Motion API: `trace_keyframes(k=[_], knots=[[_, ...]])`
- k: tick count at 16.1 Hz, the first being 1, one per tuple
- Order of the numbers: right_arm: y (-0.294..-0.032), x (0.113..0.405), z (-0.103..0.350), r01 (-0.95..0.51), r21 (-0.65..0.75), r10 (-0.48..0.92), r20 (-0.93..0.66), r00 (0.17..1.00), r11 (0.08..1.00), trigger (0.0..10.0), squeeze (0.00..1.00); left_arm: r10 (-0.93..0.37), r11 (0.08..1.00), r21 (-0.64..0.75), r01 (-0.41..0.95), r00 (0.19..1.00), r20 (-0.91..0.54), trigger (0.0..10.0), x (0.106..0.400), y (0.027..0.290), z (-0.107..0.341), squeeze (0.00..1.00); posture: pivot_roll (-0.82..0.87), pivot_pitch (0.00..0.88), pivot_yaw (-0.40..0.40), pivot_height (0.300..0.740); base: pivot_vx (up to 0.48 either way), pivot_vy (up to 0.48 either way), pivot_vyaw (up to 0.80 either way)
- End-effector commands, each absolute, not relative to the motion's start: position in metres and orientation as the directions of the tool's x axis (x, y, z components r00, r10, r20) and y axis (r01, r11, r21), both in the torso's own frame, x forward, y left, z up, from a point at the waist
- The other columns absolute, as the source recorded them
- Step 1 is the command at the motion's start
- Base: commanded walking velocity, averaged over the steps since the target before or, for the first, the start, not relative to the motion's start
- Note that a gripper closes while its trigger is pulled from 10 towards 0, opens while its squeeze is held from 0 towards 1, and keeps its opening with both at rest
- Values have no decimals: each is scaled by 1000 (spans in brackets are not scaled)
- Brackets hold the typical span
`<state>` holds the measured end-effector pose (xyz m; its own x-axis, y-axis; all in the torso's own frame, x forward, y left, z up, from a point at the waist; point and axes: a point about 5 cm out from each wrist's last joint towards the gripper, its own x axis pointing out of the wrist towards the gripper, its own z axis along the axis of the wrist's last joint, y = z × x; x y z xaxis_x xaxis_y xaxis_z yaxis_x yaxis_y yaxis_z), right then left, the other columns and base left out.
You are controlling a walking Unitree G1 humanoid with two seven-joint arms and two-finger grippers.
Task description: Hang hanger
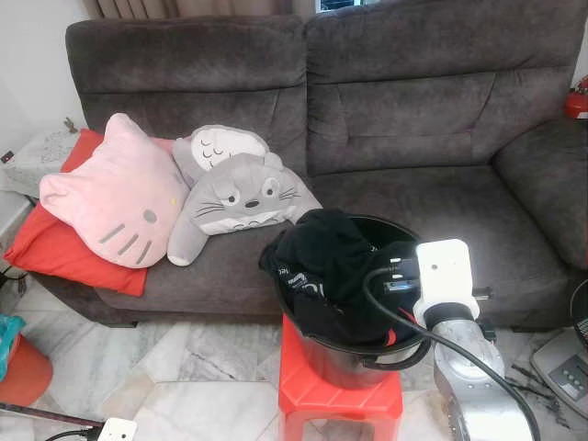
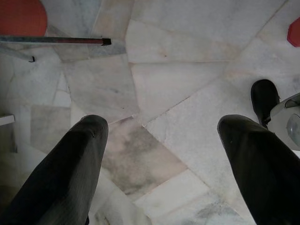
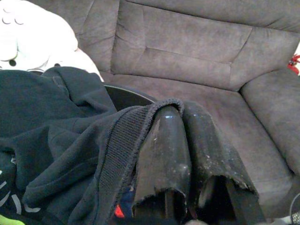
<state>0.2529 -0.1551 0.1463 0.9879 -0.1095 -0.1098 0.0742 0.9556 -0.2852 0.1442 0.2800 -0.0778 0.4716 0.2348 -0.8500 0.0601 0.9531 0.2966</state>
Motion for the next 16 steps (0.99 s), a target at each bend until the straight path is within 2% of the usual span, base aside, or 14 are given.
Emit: trace_keyframes(k=[1, 16], knots=[[-152, 255, 147, 66, -270, -97, -106, 990, 961, 10000, 0, 244, 951, 303, 55, 465, -851, 10000, 141, 285, -77, 0, -210, 0, 99, 732, -240, 0, 0], [-155, 256, 146, 85, -271, -117, -102, 988, 959, 10000, 0, 245, 954, 298, 44, 464, -852, 10000, 139, 285, -78, 0, -204, 0, 96, 732, -243, 0, 0]])
